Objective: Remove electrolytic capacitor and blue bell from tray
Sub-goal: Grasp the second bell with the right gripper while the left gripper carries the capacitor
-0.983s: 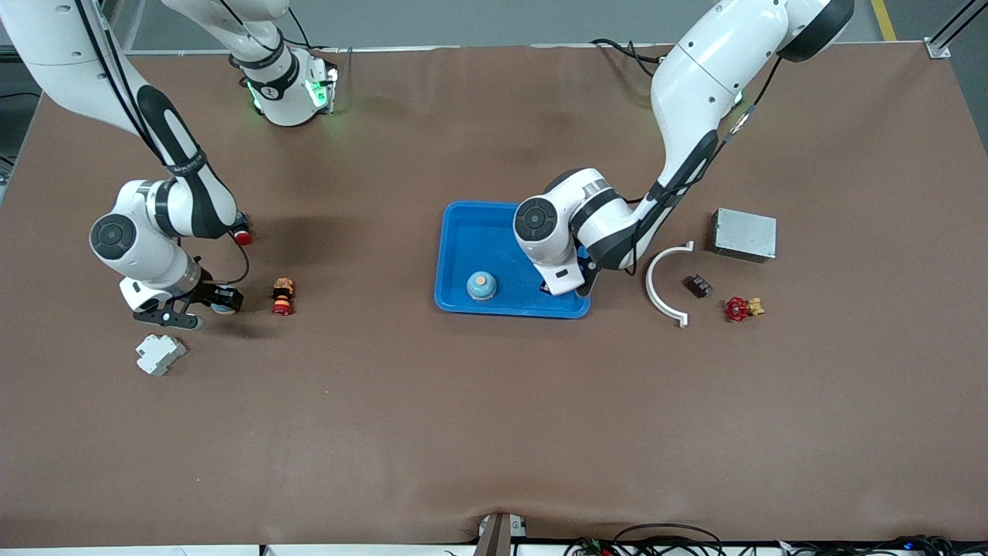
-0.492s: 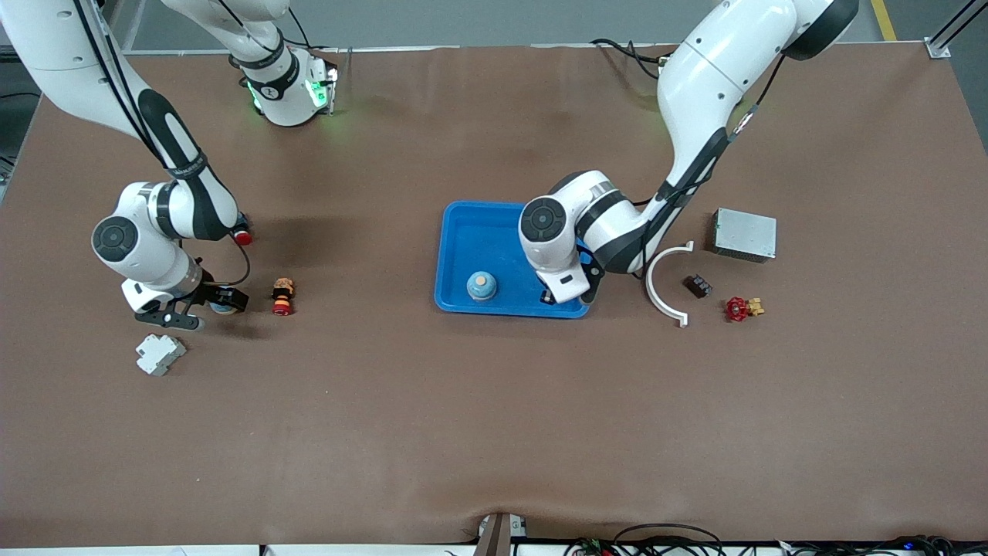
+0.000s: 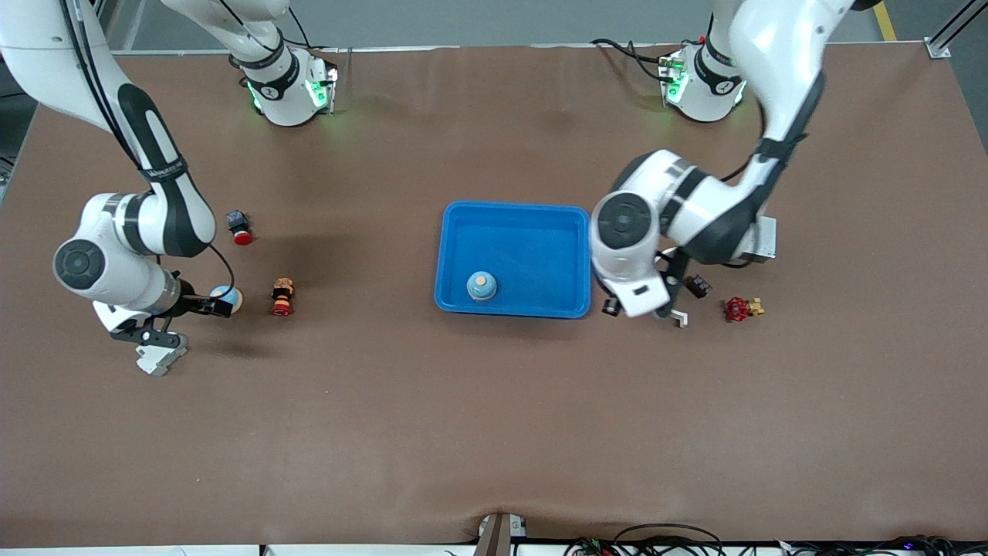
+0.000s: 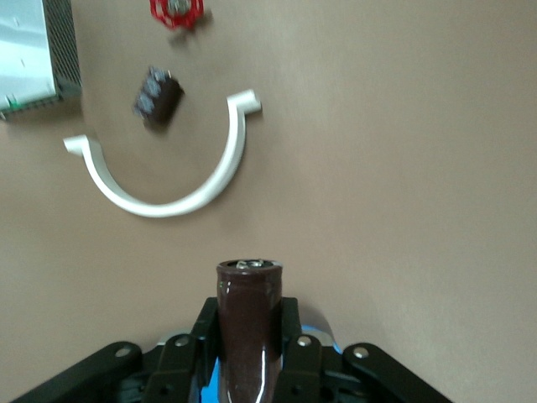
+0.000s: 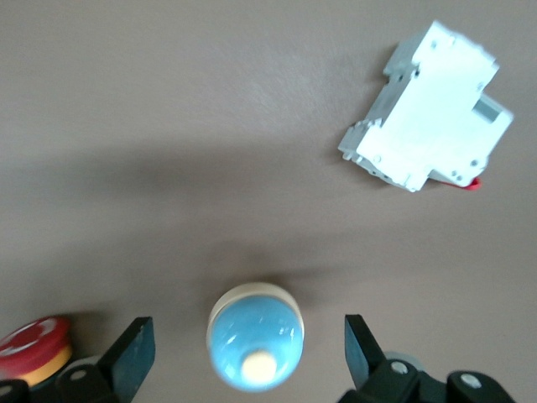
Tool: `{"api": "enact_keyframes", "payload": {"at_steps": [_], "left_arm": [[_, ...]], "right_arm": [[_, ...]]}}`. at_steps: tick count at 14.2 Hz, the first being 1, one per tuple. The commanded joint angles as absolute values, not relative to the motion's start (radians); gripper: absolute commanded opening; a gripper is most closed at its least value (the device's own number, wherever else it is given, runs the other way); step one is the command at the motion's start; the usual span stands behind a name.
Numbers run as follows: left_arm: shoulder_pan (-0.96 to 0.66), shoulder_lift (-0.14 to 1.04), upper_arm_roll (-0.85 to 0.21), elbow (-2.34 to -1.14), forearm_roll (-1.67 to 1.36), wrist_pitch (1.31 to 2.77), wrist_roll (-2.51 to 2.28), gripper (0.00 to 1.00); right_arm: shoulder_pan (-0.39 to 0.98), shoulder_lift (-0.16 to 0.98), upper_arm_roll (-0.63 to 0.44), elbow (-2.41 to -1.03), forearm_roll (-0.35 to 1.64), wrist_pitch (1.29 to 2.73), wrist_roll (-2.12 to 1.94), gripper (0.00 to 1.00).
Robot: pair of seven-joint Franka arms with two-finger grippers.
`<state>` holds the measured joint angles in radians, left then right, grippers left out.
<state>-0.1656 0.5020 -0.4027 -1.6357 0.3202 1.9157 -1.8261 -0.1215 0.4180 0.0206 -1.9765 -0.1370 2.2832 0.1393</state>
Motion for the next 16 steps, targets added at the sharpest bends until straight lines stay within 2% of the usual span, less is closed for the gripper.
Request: {"api": "enact_keyframes", "payload": {"at_steps": [1,4,8,16], "left_arm": [[-0.086,0.471,-0.410,-1.667,0.282,1.885,-1.714,0.00],[-0.006,0.454,-0.408,-1.677,0.282,1.835,-1.574,0.00],[0.138,0.446,-0.411,-1.713,0.281,1.835,-1.384,0.00],[0.346,0.454,-0.411,-1.712,0.281,1.859,-1.002,0.00]], "right_arm": [[-0.081,0.370,0.029,-1.922,-0.144,2.171,0.233,1.00],[0.035,0.338,0.032,-1.922,-0.138,2.142,0.430,1.00],[0.199,0.311,0.044,-1.916,0.018,2.154,0.700,1.00],[0.575,0.366,0.043,-1.723,0.021,2.154,1.309,1.00]]}}
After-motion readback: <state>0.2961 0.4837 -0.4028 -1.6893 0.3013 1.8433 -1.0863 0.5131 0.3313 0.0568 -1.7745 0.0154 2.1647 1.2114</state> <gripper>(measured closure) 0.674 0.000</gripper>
